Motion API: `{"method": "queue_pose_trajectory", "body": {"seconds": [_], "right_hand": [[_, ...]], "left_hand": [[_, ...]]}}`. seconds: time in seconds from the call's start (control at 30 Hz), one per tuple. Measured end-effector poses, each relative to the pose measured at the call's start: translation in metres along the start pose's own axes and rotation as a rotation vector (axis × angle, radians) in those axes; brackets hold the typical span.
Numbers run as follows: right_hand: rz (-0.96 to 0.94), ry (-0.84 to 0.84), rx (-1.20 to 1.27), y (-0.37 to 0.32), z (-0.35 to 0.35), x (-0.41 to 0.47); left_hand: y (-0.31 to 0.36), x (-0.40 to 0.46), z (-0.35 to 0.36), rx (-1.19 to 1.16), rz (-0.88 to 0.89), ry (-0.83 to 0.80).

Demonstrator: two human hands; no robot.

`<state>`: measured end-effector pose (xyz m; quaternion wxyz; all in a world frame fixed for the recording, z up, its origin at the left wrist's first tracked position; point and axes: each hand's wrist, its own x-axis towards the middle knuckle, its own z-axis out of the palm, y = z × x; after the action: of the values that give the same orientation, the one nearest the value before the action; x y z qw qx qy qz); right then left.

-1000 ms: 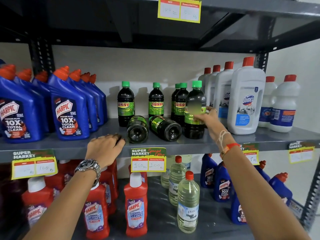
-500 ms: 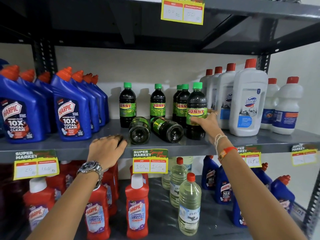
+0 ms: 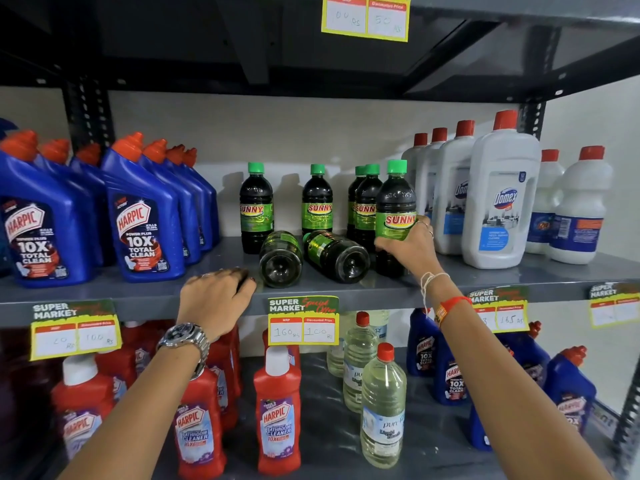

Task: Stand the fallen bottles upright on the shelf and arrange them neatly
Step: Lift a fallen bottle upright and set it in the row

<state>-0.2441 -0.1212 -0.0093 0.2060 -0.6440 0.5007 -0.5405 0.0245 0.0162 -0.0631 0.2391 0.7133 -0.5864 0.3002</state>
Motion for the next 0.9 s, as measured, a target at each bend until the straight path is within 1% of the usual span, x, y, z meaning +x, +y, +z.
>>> {"method": "queue_pose_trajectory", "body": {"seconds": [0.23,0.27,0.3,0.37,0.4,0.43,0.47,0.5,0.53,0.57,0.63,0.67,0.7,0.77,0.8,0.9], "right_hand": [[-0.027,-0.011,-0.005,0.003,-0.001,0.001],[-0.033,0.016,-0.034,0.001,-0.001,-0.002],[-0.053,0.082,-0.069,-0.003,-0.001,-0.006],[-0.176,0.283,-0.113,-0.016,-0.001,-0.019],[-0.291,0.383,-0.123,-0.025,0.000,-0.025],[-0.414,0.449,-0.133,-0.033,0.002,-0.030],[-0.529,0.465,-0.154,-0.044,0.004,-0.034],[-0.614,0.412,-0.194,-0.053,0.007,-0.035],[-0.669,0.296,-0.254,-0.062,0.012,-0.034],[-0.681,0.129,-0.335,-0.071,0.017,-0.032],[-0.591,-0.243,-0.544,-0.083,0.029,-0.023],[-0.499,-0.397,-0.652,-0.087,0.035,-0.018],[-0.405,-0.515,-0.732,-0.091,0.040,-0.014],[-0.270,-0.664,-0.787,-0.094,0.050,-0.007],[-0.233,-0.696,-0.780,-0.094,0.054,-0.004],[-0.150,-0.697,-0.827,-0.091,0.066,0.001]], "left_hand": [[-0.001,0.000,0.002,-0.014,0.002,0.018],[-0.001,0.000,0.002,-0.020,0.002,0.018],[-0.001,0.000,0.002,-0.023,0.002,0.017],[-0.001,0.000,0.003,-0.025,0.000,0.020],[-0.001,0.000,0.003,-0.025,0.001,0.024],[-0.001,0.001,0.004,-0.023,0.006,0.030],[-0.001,0.001,0.004,-0.024,0.011,0.032],[-0.001,0.001,0.004,-0.027,0.011,0.032],[-0.001,0.001,0.004,-0.032,0.005,0.030],[-0.002,0.000,0.003,-0.036,-0.001,0.027],[-0.001,0.000,0.002,-0.045,-0.007,0.015],[0.000,0.000,0.001,-0.051,-0.010,0.010],[0.000,0.000,0.000,-0.052,-0.011,0.008],[0.001,0.000,-0.001,-0.043,-0.016,0.009],[0.001,0.000,-0.001,-0.038,-0.021,0.010],[0.000,-0.001,0.000,-0.035,-0.027,0.019]]}}
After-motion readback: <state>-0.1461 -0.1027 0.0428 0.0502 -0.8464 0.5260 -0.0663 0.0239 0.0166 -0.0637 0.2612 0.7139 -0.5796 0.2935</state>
